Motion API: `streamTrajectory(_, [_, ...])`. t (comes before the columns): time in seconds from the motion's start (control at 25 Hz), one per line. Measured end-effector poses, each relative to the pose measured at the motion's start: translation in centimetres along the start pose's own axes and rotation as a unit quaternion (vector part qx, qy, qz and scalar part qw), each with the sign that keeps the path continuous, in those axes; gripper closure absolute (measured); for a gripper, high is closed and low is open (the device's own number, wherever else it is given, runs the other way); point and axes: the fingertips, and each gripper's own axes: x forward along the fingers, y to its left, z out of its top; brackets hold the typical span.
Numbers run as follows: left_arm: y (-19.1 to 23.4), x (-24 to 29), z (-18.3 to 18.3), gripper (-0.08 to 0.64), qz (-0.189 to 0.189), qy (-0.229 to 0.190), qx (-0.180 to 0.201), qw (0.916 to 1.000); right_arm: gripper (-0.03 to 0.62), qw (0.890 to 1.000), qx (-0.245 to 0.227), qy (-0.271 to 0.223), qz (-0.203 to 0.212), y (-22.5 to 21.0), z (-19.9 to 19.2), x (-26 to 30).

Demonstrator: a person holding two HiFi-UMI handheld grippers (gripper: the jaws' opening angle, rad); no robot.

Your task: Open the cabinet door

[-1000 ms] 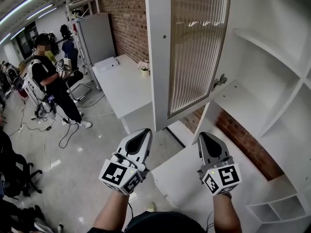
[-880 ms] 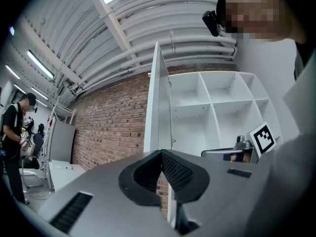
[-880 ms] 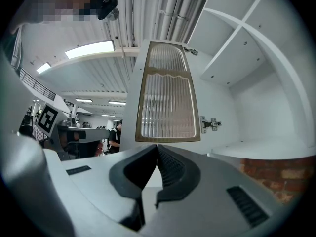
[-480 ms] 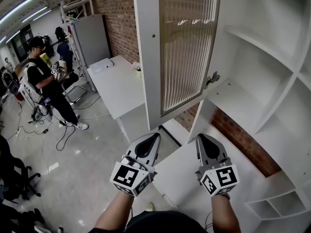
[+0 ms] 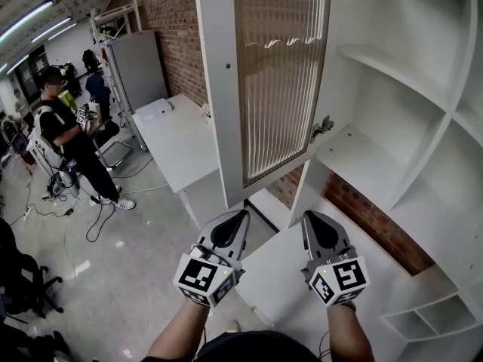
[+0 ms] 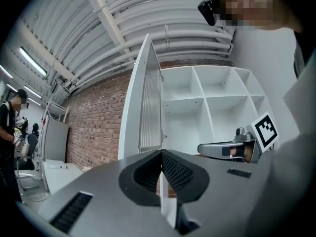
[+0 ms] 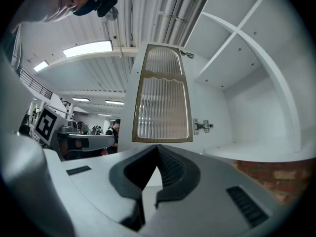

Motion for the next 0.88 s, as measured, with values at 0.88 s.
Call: streamTrajectory(0.88, [-0.6,-1.4,0.3,0.554,-0.009,0.007,0.006,0.9999,0.588,1.000,0.005,-0.001,-0.007,1.0,0.6,-1.0])
